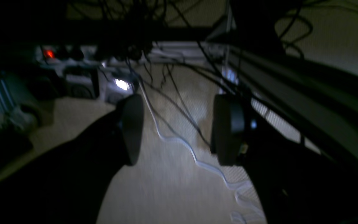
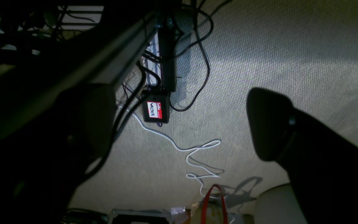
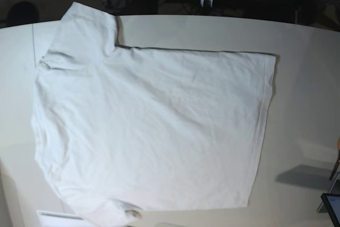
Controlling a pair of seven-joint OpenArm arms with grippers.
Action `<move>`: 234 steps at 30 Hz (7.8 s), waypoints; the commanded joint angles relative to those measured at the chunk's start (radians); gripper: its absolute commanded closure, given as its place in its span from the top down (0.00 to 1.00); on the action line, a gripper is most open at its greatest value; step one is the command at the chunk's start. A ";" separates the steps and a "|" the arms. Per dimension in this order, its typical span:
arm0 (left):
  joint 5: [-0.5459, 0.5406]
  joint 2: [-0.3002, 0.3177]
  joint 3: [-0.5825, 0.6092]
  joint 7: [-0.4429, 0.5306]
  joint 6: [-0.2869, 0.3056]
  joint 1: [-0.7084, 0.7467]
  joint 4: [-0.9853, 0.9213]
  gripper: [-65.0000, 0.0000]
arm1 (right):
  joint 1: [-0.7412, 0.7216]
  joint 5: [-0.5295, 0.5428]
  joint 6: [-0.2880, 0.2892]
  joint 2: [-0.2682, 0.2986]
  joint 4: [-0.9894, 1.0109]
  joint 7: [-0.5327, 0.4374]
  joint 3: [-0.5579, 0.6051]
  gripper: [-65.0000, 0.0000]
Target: Fold the T-shirt properly
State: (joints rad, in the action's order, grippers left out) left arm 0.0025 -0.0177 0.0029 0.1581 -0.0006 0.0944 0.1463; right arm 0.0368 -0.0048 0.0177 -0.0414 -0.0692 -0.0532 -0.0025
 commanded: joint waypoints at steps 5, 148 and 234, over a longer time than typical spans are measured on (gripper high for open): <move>0.007 0.014 0.003 0.038 -0.005 0.037 0.000 0.45 | 0.021 0.001 0.064 -0.001 -0.033 -0.006 -0.004 0.50; -0.350 0.374 -0.010 0.670 -0.003 0.759 1.415 0.00 | 0.363 0.478 0.680 -0.013 -1.862 1.056 -0.950 0.46; -0.589 0.467 0.003 0.582 -0.002 0.626 1.217 0.00 | 0.524 0.753 0.680 0.019 -1.619 1.182 -0.555 0.18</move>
State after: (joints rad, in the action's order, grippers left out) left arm -0.5812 0.4355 0.0120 0.7101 0.0006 0.7162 1.3525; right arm 0.5381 0.8513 0.7219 -0.0223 -1.6985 1.0332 -0.5594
